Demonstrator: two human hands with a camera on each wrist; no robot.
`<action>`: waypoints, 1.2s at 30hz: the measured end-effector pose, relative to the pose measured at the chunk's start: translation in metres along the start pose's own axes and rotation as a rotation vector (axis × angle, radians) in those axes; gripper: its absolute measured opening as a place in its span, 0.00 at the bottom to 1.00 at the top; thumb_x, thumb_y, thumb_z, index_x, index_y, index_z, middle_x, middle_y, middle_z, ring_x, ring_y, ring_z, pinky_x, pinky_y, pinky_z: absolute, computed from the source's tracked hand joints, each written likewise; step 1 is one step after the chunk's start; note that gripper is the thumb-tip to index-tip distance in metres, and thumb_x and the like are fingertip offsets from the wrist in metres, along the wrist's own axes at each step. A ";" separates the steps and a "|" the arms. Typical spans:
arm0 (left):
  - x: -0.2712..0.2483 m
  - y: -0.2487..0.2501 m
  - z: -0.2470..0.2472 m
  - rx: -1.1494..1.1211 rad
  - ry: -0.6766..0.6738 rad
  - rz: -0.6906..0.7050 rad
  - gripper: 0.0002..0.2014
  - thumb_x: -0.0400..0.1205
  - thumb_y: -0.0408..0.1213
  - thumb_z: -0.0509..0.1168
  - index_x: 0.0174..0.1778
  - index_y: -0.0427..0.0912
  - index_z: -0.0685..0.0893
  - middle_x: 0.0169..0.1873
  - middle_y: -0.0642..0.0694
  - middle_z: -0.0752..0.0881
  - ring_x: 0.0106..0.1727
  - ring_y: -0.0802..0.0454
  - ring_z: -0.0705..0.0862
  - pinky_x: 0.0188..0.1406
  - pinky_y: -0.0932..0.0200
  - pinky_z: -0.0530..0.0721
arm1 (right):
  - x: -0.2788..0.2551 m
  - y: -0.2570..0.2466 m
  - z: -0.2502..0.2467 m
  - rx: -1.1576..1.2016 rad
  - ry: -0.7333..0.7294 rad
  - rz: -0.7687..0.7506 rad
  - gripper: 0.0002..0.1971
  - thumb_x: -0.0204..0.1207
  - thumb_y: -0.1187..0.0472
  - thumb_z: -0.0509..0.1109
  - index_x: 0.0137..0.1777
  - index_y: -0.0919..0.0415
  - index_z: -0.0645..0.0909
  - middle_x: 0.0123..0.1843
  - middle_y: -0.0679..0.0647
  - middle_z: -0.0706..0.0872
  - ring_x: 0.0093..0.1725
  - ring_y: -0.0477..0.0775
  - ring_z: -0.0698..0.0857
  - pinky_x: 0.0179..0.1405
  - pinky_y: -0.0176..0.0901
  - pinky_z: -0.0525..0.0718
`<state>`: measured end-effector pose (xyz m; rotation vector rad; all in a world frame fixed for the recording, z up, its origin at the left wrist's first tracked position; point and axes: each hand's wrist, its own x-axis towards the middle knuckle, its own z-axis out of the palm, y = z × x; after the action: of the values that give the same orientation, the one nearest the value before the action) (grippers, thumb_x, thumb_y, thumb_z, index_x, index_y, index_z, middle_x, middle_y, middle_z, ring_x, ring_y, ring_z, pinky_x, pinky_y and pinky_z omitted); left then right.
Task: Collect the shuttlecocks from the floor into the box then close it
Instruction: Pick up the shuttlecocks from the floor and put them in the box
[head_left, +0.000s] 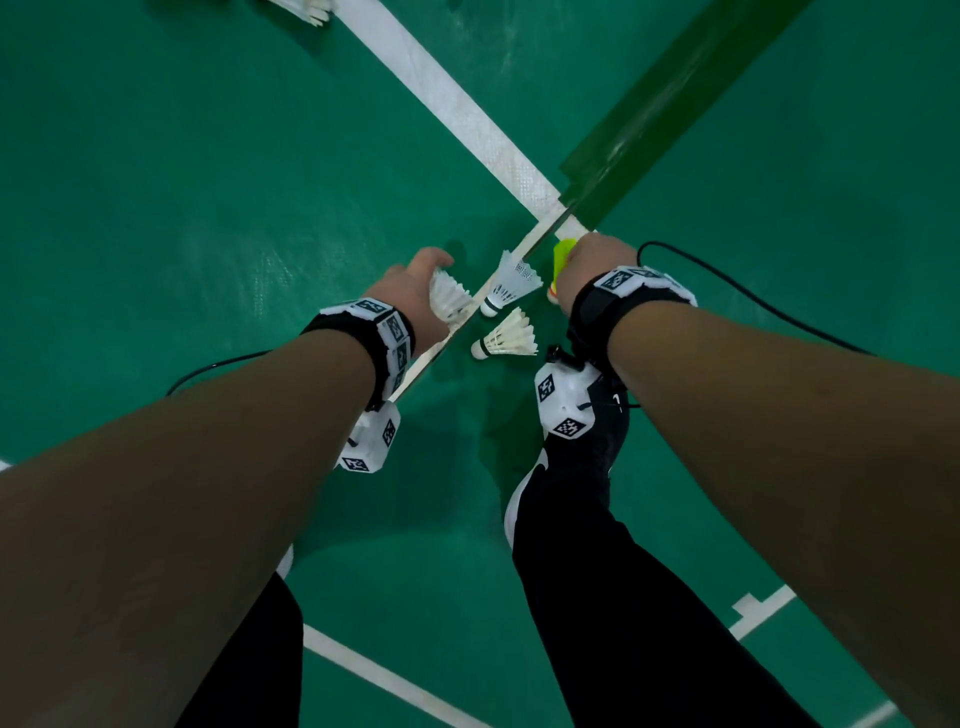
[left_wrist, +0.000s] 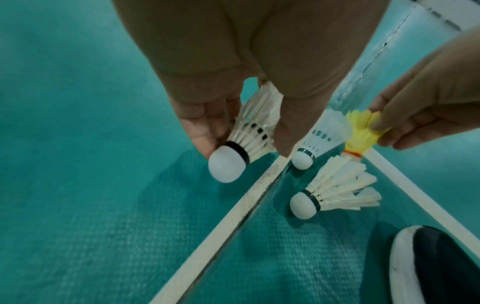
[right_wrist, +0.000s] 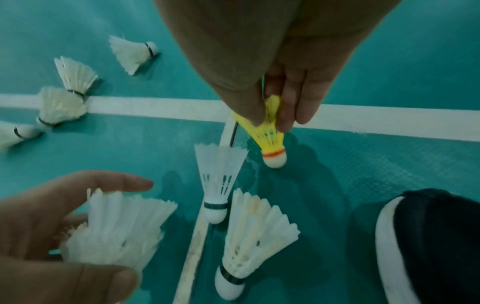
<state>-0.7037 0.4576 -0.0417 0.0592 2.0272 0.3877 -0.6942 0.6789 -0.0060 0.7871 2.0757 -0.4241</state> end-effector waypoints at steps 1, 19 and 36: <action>0.001 0.000 -0.001 0.015 -0.005 0.008 0.41 0.79 0.31 0.76 0.82 0.63 0.64 0.70 0.40 0.79 0.45 0.46 0.86 0.36 0.55 0.88 | 0.000 -0.001 -0.002 0.035 0.064 0.024 0.12 0.86 0.64 0.66 0.66 0.64 0.84 0.65 0.65 0.86 0.60 0.67 0.87 0.55 0.48 0.82; 0.016 -0.002 0.012 0.177 -0.126 0.099 0.43 0.77 0.33 0.76 0.83 0.62 0.63 0.59 0.41 0.81 0.47 0.41 0.85 0.43 0.48 0.88 | -0.016 -0.028 0.030 0.150 -0.197 -0.040 0.14 0.85 0.51 0.66 0.56 0.63 0.84 0.52 0.62 0.87 0.52 0.67 0.85 0.46 0.51 0.80; 0.020 -0.011 -0.009 0.137 -0.128 0.086 0.44 0.78 0.30 0.75 0.86 0.60 0.62 0.56 0.43 0.84 0.40 0.46 0.86 0.33 0.53 0.87 | -0.003 -0.033 0.022 0.356 0.038 -0.135 0.07 0.83 0.52 0.71 0.47 0.53 0.82 0.41 0.50 0.84 0.47 0.59 0.85 0.36 0.45 0.73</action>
<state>-0.7196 0.4491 -0.0587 0.2499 1.9261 0.2910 -0.7019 0.6409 -0.0152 0.8662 2.1248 -0.8771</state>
